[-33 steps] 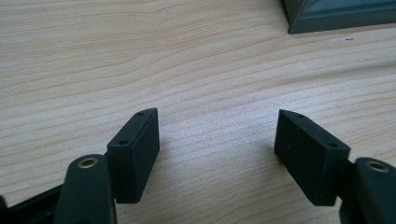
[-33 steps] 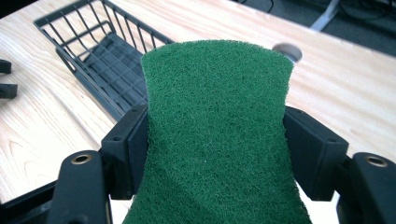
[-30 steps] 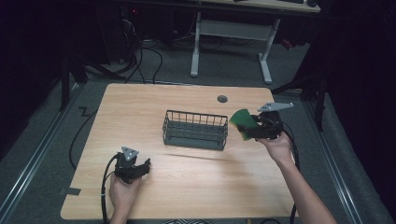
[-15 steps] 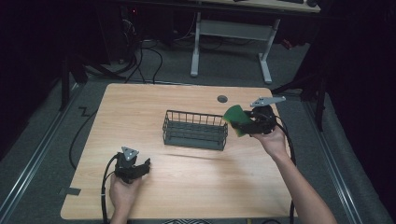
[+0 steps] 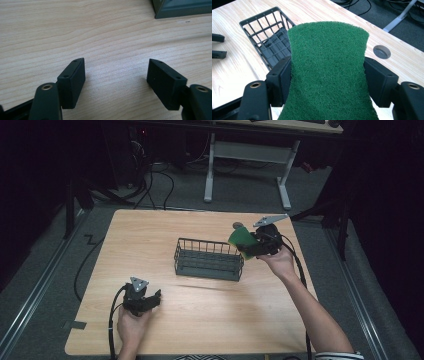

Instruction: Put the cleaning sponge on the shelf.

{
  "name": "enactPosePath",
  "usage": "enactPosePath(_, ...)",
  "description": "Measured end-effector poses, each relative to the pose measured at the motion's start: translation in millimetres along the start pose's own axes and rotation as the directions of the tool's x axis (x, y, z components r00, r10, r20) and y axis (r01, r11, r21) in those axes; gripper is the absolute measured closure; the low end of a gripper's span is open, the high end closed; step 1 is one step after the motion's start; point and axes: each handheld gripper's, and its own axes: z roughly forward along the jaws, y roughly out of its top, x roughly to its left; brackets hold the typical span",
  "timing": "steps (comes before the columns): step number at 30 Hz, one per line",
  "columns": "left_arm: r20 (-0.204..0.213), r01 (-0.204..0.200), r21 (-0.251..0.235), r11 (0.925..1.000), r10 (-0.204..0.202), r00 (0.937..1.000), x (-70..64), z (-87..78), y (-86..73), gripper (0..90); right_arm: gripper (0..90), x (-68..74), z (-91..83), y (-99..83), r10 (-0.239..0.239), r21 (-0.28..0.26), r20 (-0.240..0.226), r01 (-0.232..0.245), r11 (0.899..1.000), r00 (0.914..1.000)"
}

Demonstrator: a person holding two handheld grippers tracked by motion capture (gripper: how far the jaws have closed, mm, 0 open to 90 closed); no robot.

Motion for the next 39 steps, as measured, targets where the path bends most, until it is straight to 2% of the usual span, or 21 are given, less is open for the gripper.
enactPosePath(6, -0.001, 0.001, -0.001, 1.0000, -0.001, 1.0000, -0.2, 0.1, 0.0, 31.2, 30.2, 3.1, 15.7, 10.2, -0.028, 0.011, -0.017, 0.028, 1.000, 0.9995)
enactPosePath(14, -0.001, 0.000, -0.001, 1.0000, 0.000, 1.0000, -0.3, 0.1, 0.0, 31.1, 30.2, 6.3, 31.1, 16.2, -0.020, 0.033, -0.045, 0.021, 0.999, 0.9988)
enactPosePath(24, 0.000, 0.000, -0.001, 1.0000, 0.000, 1.0000, -0.3, 0.1, 0.0, 31.0, 30.2, 18.7, 50.5, 24.3, -0.049, 0.063, -0.068, 0.053, 0.997, 0.9965)
enactPosePath(29, 0.001, -0.001, -0.001, 1.0000, 0.001, 1.0000, -0.4, 0.0, -0.1, 31.0, 30.2, 24.4, 61.1, 26.7, -0.088, 0.090, -0.034, 0.091, 0.992, 0.9955)
enactPosePath(34, 0.002, -0.001, 0.000, 1.0000, 0.001, 1.0000, -0.4, 0.0, -0.1, 31.0, 30.2, 26.8, 66.9, 27.1, -0.094, 0.098, -0.022, 0.096, 0.991, 0.9953)
enactPosePath(39, 0.002, -0.001, 0.000, 1.0000, 0.001, 1.0000, -0.4, 0.0, -0.1, 31.0, 30.1, 25.9, 70.8, 26.9, -0.090, 0.102, -0.030, 0.093, 0.990, 0.9955)
